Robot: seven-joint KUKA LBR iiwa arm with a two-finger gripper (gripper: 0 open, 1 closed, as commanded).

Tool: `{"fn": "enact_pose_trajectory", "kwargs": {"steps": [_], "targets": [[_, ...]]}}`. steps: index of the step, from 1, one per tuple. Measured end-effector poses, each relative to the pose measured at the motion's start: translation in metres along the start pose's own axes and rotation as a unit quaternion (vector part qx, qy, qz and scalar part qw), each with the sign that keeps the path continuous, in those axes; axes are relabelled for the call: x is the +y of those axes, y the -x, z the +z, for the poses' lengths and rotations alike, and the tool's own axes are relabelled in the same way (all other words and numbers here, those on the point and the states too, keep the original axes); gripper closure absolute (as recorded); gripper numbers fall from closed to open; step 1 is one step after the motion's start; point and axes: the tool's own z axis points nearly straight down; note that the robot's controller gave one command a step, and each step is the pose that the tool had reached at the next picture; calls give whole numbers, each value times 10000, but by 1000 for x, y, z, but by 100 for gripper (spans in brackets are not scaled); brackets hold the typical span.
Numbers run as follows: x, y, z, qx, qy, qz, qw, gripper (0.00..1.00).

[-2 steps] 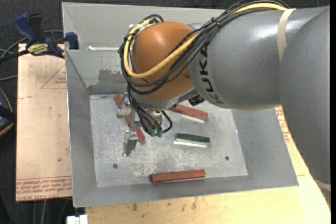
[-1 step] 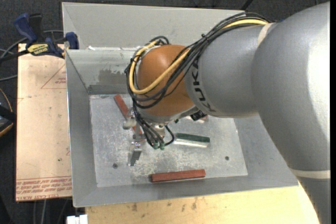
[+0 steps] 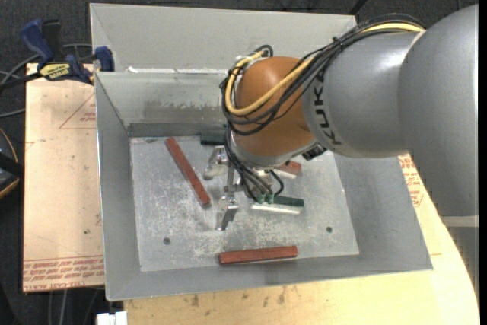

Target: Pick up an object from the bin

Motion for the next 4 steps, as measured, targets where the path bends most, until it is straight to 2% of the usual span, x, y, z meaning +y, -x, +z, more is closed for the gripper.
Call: {"fn": "enact_pose_trajectory", "kwargs": {"steps": [1,2,3,4], "targets": [[-26,11,22,-24,-30,-19,10000,0],[-15,14,29,-14,-23,12,10000,0],[22,41,33,-61,-31,-1755,9845,100],[25,39,35,-77,0,-1759,9844,0]]}}
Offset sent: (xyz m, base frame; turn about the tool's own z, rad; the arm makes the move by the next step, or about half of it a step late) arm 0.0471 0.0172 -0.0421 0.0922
